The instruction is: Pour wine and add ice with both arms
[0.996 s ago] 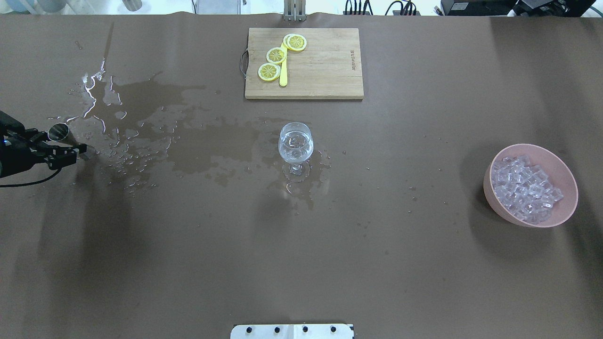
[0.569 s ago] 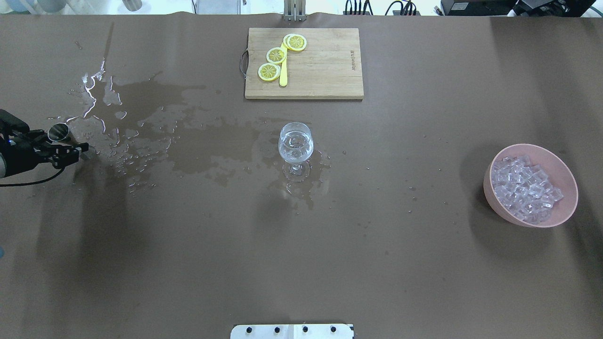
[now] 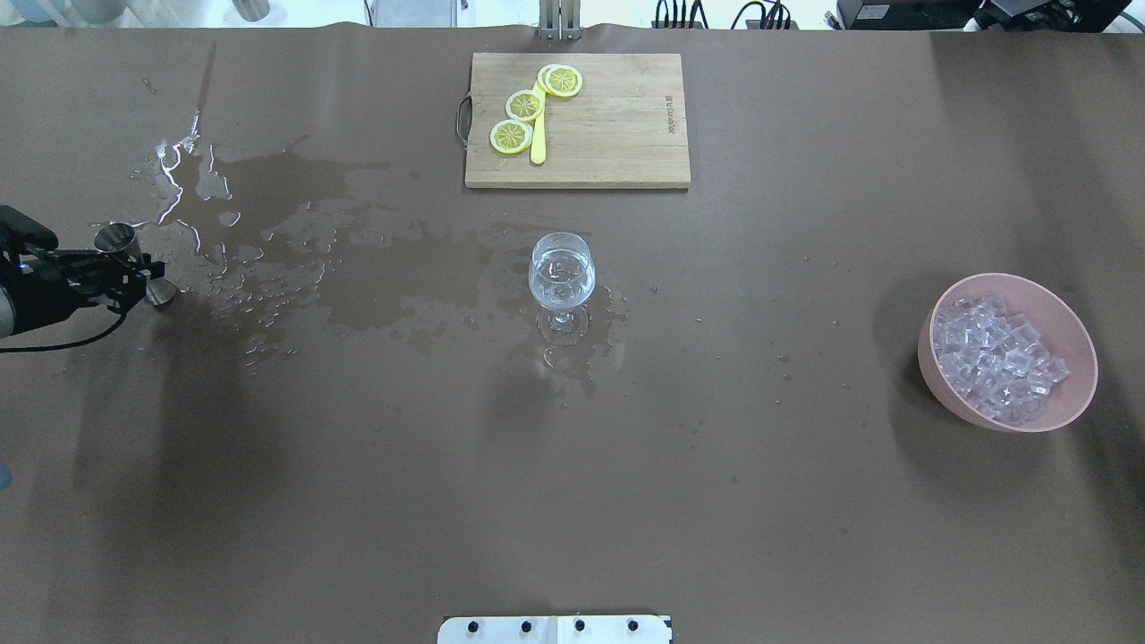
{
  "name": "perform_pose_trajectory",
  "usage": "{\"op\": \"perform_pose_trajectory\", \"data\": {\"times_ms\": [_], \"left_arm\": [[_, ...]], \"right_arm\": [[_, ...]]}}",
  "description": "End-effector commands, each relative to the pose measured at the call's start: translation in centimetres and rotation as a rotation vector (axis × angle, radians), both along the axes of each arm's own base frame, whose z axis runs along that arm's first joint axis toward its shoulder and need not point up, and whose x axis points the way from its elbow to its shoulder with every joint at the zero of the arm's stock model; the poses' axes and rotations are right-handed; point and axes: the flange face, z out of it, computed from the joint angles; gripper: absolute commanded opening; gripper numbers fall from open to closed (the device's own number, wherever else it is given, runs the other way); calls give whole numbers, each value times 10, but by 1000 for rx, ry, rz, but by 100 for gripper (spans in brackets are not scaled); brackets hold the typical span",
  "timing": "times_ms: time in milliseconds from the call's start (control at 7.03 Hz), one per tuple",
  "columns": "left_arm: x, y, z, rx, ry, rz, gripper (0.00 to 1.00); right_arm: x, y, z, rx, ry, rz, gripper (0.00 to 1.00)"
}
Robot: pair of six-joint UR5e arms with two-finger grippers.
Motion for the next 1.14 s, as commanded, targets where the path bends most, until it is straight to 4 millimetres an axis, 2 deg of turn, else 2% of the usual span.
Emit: {"op": "perform_pose_trajectory", "data": {"times_ms": [0,142,569,996], "left_arm": [[1,0,-6,-4,19,0,0],[3,-2,-11,4,25,4,0],[14,-6,-66,82,103,72,0],[33,-23,-104,208,121,87,0]], "right_arm": [[0,-2,-4,8,-1,0,100],[0,-2,-4,9,-1,0,100],[0,-5,-6,14,3,1,100],[0,-1,-4,14,-3,1,100]]}}
